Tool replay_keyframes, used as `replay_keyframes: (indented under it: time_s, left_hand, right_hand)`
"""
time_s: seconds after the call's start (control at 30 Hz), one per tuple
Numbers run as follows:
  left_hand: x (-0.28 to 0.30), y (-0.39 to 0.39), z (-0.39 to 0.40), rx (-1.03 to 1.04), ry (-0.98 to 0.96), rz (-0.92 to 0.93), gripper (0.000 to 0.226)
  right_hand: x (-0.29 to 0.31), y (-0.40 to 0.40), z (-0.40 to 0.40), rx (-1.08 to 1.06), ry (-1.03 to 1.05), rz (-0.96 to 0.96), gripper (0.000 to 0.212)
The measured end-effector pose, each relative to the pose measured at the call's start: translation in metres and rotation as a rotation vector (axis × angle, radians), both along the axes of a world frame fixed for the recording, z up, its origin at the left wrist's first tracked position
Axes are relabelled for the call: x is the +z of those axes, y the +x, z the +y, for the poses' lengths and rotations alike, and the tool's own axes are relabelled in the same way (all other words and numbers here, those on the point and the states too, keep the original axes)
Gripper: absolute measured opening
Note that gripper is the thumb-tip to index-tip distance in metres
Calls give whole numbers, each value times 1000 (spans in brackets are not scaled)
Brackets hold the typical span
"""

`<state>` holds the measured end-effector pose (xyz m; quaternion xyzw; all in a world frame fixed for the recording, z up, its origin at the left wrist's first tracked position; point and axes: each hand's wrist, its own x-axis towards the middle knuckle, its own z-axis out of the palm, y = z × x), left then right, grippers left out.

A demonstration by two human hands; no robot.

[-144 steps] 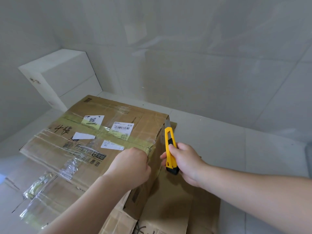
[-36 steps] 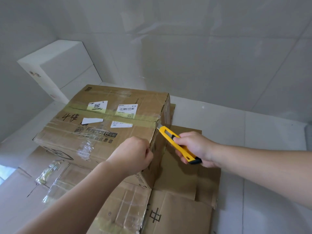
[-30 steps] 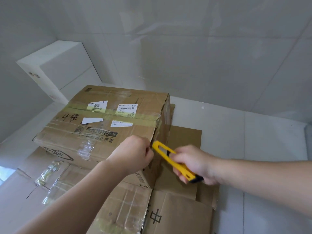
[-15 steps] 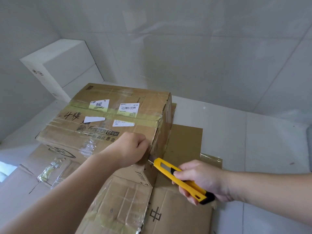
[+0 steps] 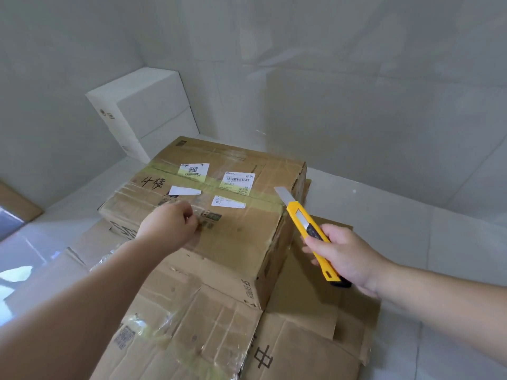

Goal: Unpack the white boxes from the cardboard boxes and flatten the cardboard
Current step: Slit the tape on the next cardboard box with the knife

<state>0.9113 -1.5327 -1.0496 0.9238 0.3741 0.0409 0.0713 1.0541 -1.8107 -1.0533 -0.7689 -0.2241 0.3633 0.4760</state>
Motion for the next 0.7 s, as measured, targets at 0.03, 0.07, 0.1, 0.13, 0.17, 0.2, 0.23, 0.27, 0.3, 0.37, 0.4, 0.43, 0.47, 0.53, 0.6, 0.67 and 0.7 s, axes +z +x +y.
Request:
replay_keyframes:
  time_s: [0.03,0.07,0.1,0.13,0.17,0.2,0.23,0.27,0.3,0.37,0.4,0.43,0.47,0.53,0.6,0.67,0.7]
  left_hand:
    - [0,-8,11,35,-10,-33,18]
    - [0,-15,22,71,-25,-49,22]
    - [1,-23,32,103,-34,-48,30]
    - [1,-30,41,135,-38,-36,36]
    - [2,-37,49,173,-46,-39,41]
    - [1,-45,59,225,-63,-71,46]
    - [-1,-53,70,283,-86,-115,50]
    - [-4,-60,81,341,-109,-149,51]
    - [-8,-67,94,376,-119,-172,50]
    - [-13,-74,112,423,-153,-197,43]
    - [-14,-76,119,449,-183,-209,39]
    - [-15,-76,125,467,-213,-219,37]
    - [-16,-76,129,478,-251,-223,36]
    - [-19,-75,135,474,-314,-238,38]
    - [-23,-75,136,492,-346,-306,38]
    - [-23,-78,132,505,-357,-371,39]
    - [-23,-81,131,513,-358,-386,40]
  right_hand:
    - [2,-3,14,-6,0,-37,34]
    - [4,-6,28,-24,-7,-64,35]
    - [5,-9,43,-45,-16,-83,35]
    - [6,-11,57,-65,-23,-93,35]
    - [7,-13,70,-78,-31,-99,35]
    - [8,-15,80,-88,-42,-103,36]
    - [9,-17,87,-98,-54,-106,36]
    - [9,-20,92,-110,-70,-101,36]
    - [9,-23,93,-121,-85,-85,36]
    - [10,-33,91,-120,-130,-58,32]
    - [9,-38,90,-107,-154,-50,30]
    - [8,-44,89,-93,-167,-41,29]
    - [7,-50,89,-83,-173,-33,30]
    - [5,-58,92,-53,-179,-66,32]
    - [4,-61,97,-13,-183,-134,33]
    - [4,-59,104,3,-179,-175,33]
    - [5,-55,109,3,-180,-197,34]
